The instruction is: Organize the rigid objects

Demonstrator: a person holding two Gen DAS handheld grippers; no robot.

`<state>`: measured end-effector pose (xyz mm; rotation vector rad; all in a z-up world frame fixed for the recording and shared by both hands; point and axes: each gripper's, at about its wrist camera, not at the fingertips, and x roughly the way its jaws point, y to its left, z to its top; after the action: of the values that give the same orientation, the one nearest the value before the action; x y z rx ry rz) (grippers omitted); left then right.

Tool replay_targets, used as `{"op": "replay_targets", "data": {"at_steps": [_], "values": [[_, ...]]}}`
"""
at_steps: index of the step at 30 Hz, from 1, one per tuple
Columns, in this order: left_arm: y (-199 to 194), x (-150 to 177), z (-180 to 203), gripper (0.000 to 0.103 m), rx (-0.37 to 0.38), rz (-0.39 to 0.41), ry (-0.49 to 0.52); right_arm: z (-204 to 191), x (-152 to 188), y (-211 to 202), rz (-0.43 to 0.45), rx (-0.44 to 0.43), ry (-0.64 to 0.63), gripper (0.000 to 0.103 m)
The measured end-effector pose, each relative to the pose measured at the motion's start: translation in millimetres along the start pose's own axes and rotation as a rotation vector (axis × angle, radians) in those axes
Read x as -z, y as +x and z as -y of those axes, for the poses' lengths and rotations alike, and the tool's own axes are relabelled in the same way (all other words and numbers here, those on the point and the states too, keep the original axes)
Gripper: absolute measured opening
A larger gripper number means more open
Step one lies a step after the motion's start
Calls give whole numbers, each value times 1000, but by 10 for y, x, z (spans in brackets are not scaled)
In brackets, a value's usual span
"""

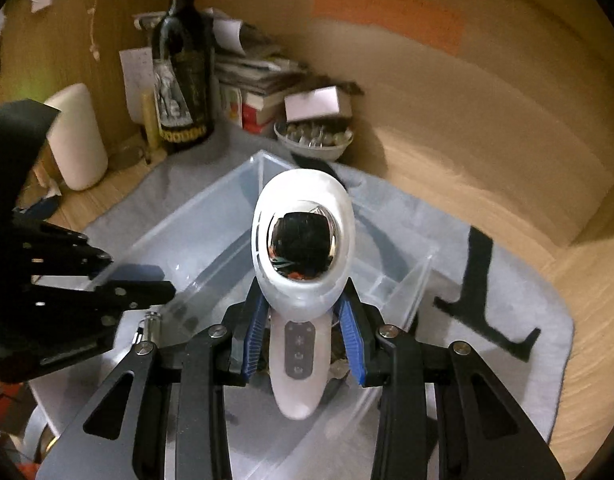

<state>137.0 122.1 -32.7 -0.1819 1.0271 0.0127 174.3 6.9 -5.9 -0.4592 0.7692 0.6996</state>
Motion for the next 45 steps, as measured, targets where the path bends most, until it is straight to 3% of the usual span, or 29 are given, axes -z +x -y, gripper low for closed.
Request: {"op": "replay_targets", "data": {"at_steps": [6,10,15,18,21,29,36,40,41,43,45], "values": [[10,10,-3,12,5,-3,-3,22,54,183,-76,-21,4,32],[11,12,-7,12,7,-5,-4,1,57,134,-71,-14,-6,36],[8,11,-8,12,5,-8,0,50,25,-42,-13,-13,16,55],[2,-12,-14,12,9,-7,-3,111,17,-171,19,-37,59,60],[-32,-23,-8,12,11,-2,1,137,47,-282,53,-26,86,77],[-328,-11,-9,37,8,77,3,168,201,-646,135,-22,133,84],[-824,166,169,62,-14,247,60,110,391,-929,204,6,159,98],[-1033,359,277,72,-9,332,77,101,520,-1068,238,29,183,101],[-1068,415,301,81,-7,351,79,100,557,-1096,243,37,193,103],[-1096,507,349,89,-10,386,75,90,628,-1143,252,55,204,103],[-1127,602,398,90,-15,415,83,81,709,-1182,257,61,212,103]]}}
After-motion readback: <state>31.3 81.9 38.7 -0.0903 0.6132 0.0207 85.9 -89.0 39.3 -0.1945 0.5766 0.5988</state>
